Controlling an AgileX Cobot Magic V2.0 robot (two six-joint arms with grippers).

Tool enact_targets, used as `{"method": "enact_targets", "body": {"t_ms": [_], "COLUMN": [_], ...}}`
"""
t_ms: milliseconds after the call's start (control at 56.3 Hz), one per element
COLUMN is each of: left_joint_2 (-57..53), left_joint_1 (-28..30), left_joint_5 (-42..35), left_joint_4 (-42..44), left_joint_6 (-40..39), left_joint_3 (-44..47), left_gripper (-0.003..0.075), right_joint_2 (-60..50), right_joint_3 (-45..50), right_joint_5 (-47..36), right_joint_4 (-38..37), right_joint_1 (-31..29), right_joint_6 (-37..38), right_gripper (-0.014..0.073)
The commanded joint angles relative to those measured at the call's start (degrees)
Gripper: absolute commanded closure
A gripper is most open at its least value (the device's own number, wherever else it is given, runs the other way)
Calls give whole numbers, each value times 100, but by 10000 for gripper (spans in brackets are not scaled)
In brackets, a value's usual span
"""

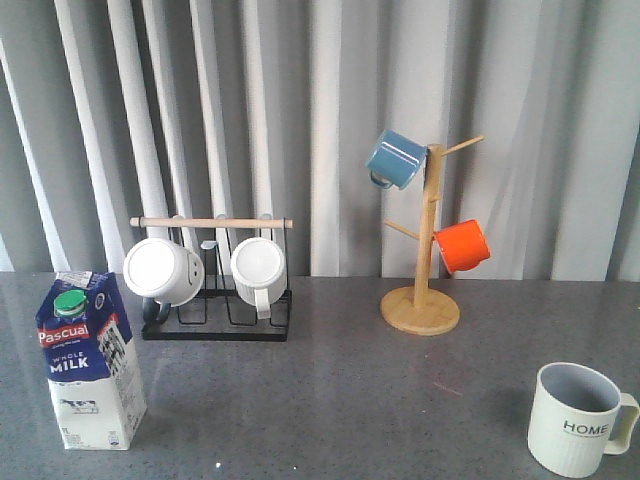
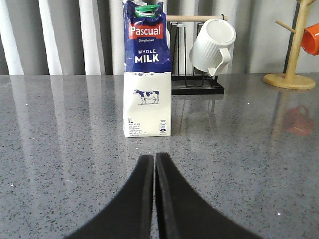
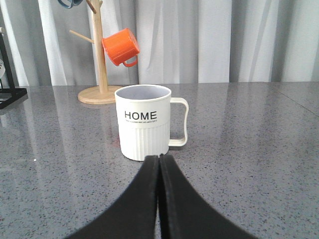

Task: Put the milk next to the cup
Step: 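Move the right gripper toward the handle of the white HOME mug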

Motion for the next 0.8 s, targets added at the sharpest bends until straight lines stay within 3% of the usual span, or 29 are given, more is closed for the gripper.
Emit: {"method": "enact_targets", "body": {"t_ms": [0, 302, 408, 479, 657, 781], "left_joint_2": [-73, -72, -72, -72, 360, 1519], "left_joint_1": [4, 4, 4, -14, -14, -14], "left_joint_5": [-384, -490, -1017, -1285, -1524, -772], "left_joint_4": [-14, -23, -501, -511, -425, -423], "left_joint_6": [-47, -85, -929, -1230, -1072, -1084], "left_joint_3": [-120, -135, -380, -702, -1920, -2923], "left_gripper": [726, 726, 726, 726, 726, 726], "right_joint_2": [-89, -89, -89, -83, 621, 1874], "right_joint_3": [-161, -161, -453, -857, -1947, -2494], "right_joint_5": [-434, -703, -1428, -1700, -1774, -1520], "right_joint_4": [-38, -51, 434, 376, -22, -771], "right_joint_1": [-42, -42, -37, -37, -32, -37], "right_joint_6": [-24, -13, 378, 282, 246, -45], "right_gripper": [602, 602, 602, 602, 602, 602]}}
